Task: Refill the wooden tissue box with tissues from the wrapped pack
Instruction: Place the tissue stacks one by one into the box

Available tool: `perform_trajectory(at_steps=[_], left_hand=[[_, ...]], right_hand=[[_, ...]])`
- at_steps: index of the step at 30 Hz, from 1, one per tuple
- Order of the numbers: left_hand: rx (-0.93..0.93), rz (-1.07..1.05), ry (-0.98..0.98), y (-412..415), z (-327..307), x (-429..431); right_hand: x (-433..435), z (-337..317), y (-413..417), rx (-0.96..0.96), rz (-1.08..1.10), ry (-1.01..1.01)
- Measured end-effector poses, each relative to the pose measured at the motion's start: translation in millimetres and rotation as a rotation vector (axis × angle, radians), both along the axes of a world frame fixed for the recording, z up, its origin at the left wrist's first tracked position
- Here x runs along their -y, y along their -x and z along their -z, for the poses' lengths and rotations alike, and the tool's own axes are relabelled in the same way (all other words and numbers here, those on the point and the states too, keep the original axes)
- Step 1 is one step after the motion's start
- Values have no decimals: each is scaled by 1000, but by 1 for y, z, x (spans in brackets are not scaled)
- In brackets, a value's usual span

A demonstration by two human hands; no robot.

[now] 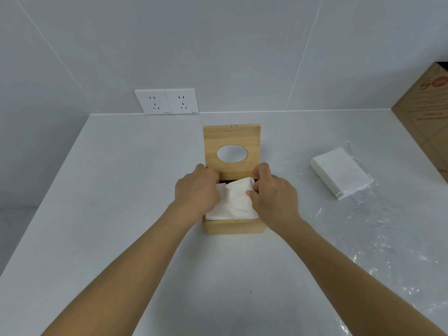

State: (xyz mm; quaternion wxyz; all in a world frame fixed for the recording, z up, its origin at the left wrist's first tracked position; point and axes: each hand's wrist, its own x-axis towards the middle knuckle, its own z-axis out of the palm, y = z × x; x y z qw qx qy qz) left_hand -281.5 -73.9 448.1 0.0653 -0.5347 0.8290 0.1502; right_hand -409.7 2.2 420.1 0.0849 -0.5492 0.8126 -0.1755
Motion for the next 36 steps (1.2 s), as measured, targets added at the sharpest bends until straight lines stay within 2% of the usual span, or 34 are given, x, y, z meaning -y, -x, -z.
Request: perform_trajectory(at_steps=[5,8,11,18,21,25,29,31,33,35,36], left_hand=[[76,76,131,5,7,-12],[102,113,220,4,13,-15],[108,135,260,4,20,-18],[-11,292,446,4,26,-21],[-65,405,382,8,23,-27],[79,379,214,13,21,-19],[137,404,180,18,18,-16],[171,405,163,17,19,-13],[178,420,181,15,18,-13],[115,498,336,16,18,-14],[84,509,359,17,13,-13]], right_hand=[[4,-2,-9,-179,-10,-133],[8,-7,-12,-197,-6,-36],[11,-8,-13,-216,-53,-227],[13,-1,-13,-314,-36,-205],[17,-4,-10,-323,-64,-206],[21,-7,-7,-306,-95,-263],[13,-12,-3,-349,-100,-213],[10,-10,1,-493,-160,-22],[10,-12,9,-552,-350,175],[11,-12,18,-525,-576,221],[12,-14,21,-523,-656,172]])
